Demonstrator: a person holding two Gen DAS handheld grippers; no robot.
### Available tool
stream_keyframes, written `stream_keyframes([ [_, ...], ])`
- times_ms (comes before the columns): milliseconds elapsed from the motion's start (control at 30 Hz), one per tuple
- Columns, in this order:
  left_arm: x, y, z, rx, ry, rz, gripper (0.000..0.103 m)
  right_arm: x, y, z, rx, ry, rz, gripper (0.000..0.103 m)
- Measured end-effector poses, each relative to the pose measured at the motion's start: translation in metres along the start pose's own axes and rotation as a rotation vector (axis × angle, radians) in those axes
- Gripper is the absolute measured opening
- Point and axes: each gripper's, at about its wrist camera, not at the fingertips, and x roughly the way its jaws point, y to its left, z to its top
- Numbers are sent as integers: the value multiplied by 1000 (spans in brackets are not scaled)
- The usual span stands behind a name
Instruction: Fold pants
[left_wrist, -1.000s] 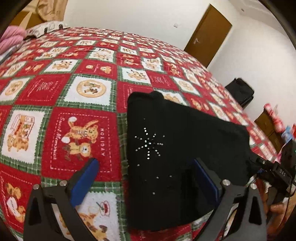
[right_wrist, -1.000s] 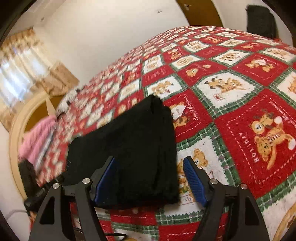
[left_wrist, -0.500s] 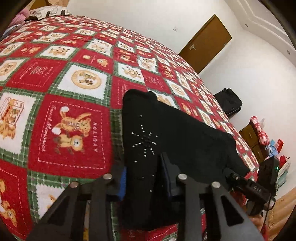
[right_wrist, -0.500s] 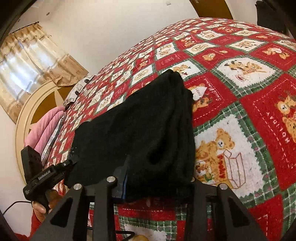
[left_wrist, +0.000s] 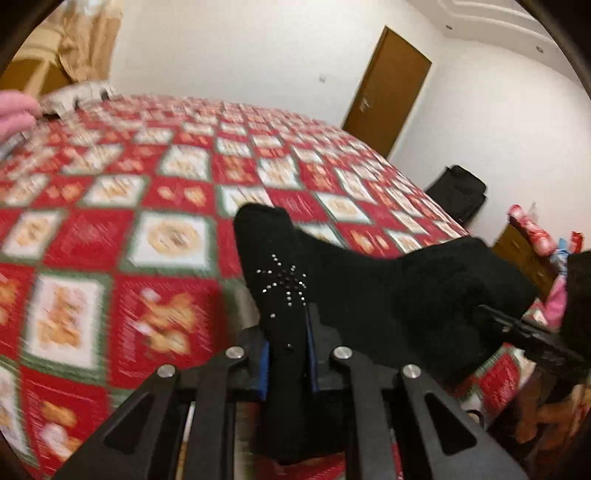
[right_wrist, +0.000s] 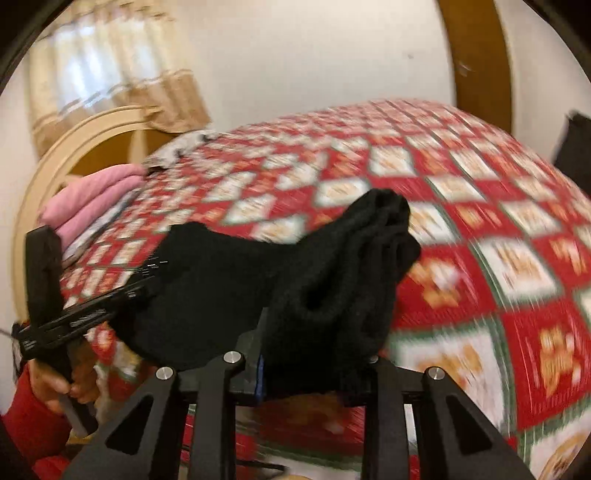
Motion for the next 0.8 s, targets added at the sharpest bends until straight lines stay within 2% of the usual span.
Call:
stream_keyframes([
  [67,-9,10,9,2,-30,48,16,2,20,13,-63,-8,30,28],
  [267,-53,69,38,-79,-155,165,16,31,87,62,-215,-54,156,28],
  [433,-81,119,60,-110,-259,357,16,88,131,105,-273,-93,272,28],
  [533,-69,138,55,-96,-246,477,16,137,146,116,-294,-81,299,28],
  [633,-32,168,36,-125,-128,551,17,205,151,115,-263,25,293,29],
  [667,-18,175,30,-146,-80,558,19,230,150,109,-248,82,289,31],
  [700,-8,182,23,-167,-36,573,22,247,146,102,-237,125,270,40],
  [733,-1,188,13,-181,-30,581,27,264,140,94,-212,159,256,46],
  [767,-3,186,10,-174,-56,582,28,269,131,93,-167,171,279,55],
  [800,-4,186,8,-160,-70,585,28,270,122,96,-131,174,295,70],
])
